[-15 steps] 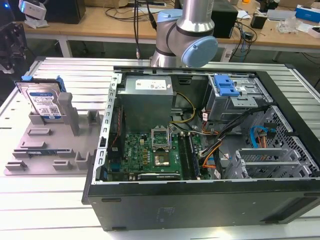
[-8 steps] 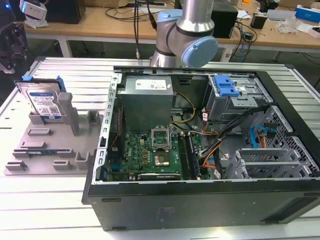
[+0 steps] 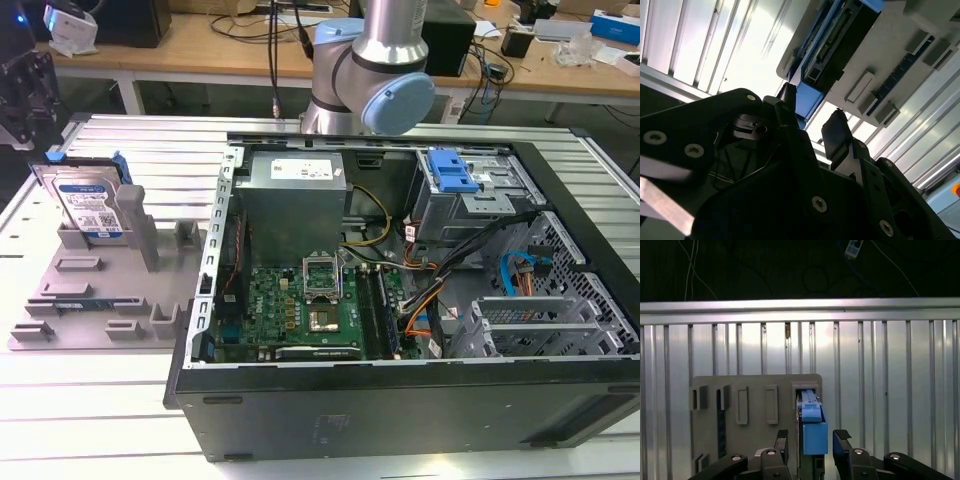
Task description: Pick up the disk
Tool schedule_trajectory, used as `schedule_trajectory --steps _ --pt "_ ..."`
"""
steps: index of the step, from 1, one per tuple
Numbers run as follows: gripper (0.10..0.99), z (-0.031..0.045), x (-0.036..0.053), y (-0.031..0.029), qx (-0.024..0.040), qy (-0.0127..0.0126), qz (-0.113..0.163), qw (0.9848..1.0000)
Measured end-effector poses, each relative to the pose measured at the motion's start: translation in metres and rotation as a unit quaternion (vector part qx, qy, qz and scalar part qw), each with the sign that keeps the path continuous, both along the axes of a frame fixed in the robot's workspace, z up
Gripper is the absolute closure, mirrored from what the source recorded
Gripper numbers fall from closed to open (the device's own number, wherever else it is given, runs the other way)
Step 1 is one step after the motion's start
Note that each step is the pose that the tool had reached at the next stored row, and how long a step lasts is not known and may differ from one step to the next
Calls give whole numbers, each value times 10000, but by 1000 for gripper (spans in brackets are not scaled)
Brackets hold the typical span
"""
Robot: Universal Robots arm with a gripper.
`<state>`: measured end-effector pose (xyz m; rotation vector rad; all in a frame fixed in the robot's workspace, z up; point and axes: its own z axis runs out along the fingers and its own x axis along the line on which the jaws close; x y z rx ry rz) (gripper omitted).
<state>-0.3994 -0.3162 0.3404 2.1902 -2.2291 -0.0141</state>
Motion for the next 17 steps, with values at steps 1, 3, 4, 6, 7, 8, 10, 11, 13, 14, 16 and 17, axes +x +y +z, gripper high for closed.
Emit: schedule_trajectory --steps 1,3,4,6,7,8,10,11,13,14,16,17 --pt "604 -11 0 3 0 -1 0 10000" --pt "604 -44 0 10 -1 0 0 10000" --pt "604 -58 0 11 -4 0 -1 10000" --pt "604 -85 0 10 -13 0 0 10000" --pt "604 -93 0 10 -14 0 0 10000" --pt "604 -101 0 11 -15 0 0 10000" --pt "604 -118 0 14 -16 0 -1 10000" --pt "604 -132 0 20 -17 1 -1 10000" --pt "604 -159 0 26 -19 0 0 10000" --pt "604 -167 1 26 -20 -1 1 10000" --pt "604 -182 0 27 -20 0 0 10000" --pt "604 -187 0 27 -20 0 0 10000"
